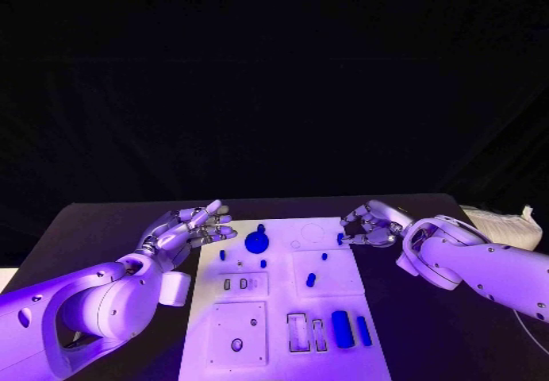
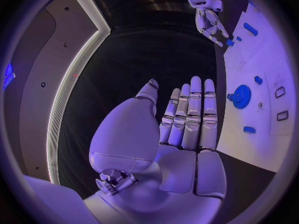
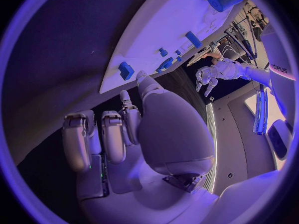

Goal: Assemble the parts on the task board

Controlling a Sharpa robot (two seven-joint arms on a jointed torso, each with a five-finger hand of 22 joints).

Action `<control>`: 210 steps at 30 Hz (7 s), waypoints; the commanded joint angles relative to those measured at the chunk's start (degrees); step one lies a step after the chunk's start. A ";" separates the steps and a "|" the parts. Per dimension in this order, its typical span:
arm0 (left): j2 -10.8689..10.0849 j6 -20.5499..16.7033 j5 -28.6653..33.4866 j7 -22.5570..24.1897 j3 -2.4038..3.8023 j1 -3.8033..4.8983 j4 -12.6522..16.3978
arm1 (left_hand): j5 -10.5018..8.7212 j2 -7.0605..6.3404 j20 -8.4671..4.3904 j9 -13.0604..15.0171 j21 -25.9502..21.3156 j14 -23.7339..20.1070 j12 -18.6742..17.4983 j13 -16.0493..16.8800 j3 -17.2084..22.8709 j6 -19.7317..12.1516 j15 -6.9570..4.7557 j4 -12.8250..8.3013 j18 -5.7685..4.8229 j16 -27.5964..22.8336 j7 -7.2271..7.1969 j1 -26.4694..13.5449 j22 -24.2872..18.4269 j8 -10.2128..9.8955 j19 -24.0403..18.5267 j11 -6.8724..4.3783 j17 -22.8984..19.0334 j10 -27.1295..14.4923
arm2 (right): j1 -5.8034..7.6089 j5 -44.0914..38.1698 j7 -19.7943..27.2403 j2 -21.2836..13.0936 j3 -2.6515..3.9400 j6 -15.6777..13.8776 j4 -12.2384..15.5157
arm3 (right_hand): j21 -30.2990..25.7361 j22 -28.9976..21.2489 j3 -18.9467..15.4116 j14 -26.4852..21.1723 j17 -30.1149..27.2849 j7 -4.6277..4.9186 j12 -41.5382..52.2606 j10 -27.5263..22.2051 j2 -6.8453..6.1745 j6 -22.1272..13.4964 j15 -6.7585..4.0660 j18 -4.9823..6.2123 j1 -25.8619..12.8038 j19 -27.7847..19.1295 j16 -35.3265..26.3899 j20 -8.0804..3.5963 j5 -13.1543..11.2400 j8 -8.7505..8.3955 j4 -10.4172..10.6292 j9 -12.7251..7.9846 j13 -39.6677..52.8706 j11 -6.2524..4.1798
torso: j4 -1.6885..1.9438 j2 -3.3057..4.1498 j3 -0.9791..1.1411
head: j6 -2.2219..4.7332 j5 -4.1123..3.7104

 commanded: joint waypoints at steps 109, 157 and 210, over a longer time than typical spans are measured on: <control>1.77 1.79 1.11 0.28 -0.01 0.00 -3.66 | 0.31 0.45 -0.01 0.05 -0.51 0.09 -0.38 -0.02 0.15 -0.22 0.28 -0.61 0.74 -0.49 0.02 0.60 -0.08 -0.42 0.52 0.03 0.19 -0.39 | -4.43 -19.02 -16.85 20.64 -2.13 5.01 7.29 | 0.33 13.10 5.81 5.84 14.43 -2.88 0.27 2.25 5.88 10.09 -1.87 -0.32 -0.26 4.85 0.28 -1.93 0.08 1.15 -4.76 1.02 8.91 -2.39 | 0.93 -1.65 -1.26 | -4.53 3.57; 1.64 1.88 1.11 0.10 -0.02 0.00 -3.67 | 0.30 0.51 -0.02 0.06 -0.56 0.12 -0.39 -0.01 0.13 -0.19 0.27 -0.70 0.74 -0.53 0.01 0.63 -0.08 -0.43 0.56 0.02 0.24 -0.36 | -4.55 -25.30 -23.15 20.93 -2.17 7.32 8.10 | -0.27 11.98 2.90 5.74 14.00 -1.13 -8.12 -0.94 0.37 4.96 -0.58 -0.06 -7.31 4.27 0.04 -0.83 0.90 -0.20 -2.19 -0.27 4.87 -0.83 | 0.92 -1.67 -1.24 | -4.56 3.19; 13.02 19.80 -58.67 -59.37 0.03 1.12 -12.97 | -3.47 1.31 -11.04 16.70 73.87 22.71 66.32 60.04 -8.89 -0.44 -10.47 6.93 -7.96 78.96 -9.72 -8.31 77.17 27.92 29.74 -10.30 77.05 13.61 | 4.28 5.66 -2.26 -4.01 -0.24 -5.89 17.49 | -0.65 11.42 -4.40 5.98 15.07 -0.13 -10.03 -2.16 0.85 0.52 0.34 0.09 -2.11 3.94 0.57 0.16 2.79 0.30 1.16 -0.04 2.86 0.10 | -0.46 -4.09 0.02 | -5.56 4.47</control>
